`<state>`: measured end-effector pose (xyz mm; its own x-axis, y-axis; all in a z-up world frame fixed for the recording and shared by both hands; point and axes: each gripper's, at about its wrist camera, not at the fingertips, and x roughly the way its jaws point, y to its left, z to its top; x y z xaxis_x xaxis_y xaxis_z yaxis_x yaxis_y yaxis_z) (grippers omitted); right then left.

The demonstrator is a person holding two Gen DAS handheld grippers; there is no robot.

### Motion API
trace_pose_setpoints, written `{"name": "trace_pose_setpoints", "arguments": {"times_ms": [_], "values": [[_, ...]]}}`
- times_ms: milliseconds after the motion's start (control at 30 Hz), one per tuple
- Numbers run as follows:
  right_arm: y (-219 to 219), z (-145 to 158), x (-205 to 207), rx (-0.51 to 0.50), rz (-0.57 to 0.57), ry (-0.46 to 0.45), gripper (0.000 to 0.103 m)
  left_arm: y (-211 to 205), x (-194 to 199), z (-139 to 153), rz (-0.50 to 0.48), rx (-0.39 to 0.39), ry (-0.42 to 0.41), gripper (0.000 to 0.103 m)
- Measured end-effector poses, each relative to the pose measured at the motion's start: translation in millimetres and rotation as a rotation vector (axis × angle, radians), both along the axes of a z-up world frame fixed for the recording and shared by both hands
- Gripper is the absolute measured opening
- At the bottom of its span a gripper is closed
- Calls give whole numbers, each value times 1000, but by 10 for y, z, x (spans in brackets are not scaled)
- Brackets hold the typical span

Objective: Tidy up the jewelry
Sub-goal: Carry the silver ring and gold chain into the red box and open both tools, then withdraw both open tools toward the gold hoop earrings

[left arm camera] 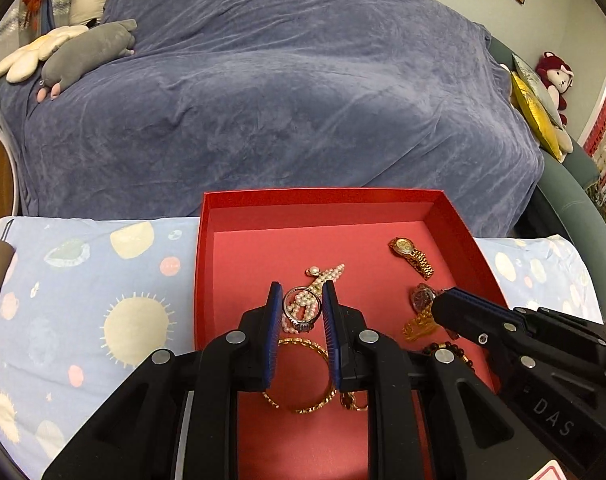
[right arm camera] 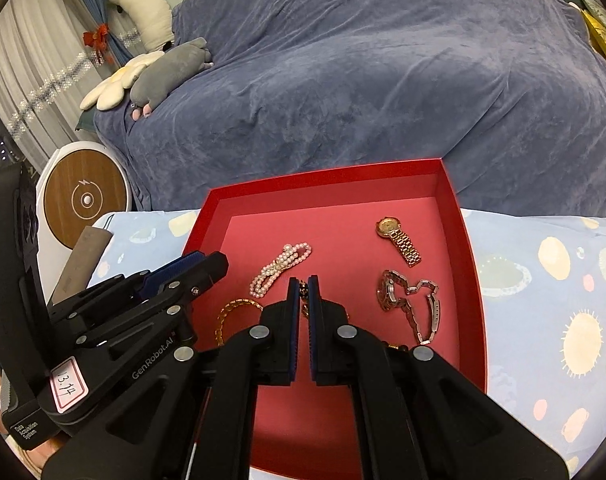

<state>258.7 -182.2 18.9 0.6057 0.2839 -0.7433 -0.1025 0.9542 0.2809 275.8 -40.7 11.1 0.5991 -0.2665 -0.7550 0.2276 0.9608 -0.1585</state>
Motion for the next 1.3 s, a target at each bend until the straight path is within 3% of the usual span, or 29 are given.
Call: {"name": "trace_pose_setpoints", "arguments": {"times_ms": [200, 233, 300, 467, 533, 800, 933, 1133, 1300], "values": [[-22, -27, -9, 2, -3, -7, 5, 13, 46, -45, 14, -6, 16, 22], [-25, -13, -28, -1, -6, -13, 6, 15, 43, -41, 21, 2, 14, 26], [-34, 28, -65, -1, -7, -22, 6, 39, 20, -8, 41, 9, -4, 49], [-76, 208, -233, -6, -12, -43, 10, 171, -108, 144, 72, -15, -16, 50], [-88, 306, -367, -12, -11, -57, 20, 252, -214, 230, 82, -37, -22, 50], [-188, 648, -1012, -43, -9, -96, 21, 504, -813, 479, 124, -37, -35, 53], [-325, 653, -1367, -18, -47, -96, 26, 595, -1128, 520, 135, -33, -39, 54], [-450, 523, -1725, 37, -82, -31, 28, 643, -1586, 457, 116, 4, -42, 56], [-397, 430, -1920, 62, -85, -13, 31, 676, -1843, 148, 112, 7, 42, 59]]}}
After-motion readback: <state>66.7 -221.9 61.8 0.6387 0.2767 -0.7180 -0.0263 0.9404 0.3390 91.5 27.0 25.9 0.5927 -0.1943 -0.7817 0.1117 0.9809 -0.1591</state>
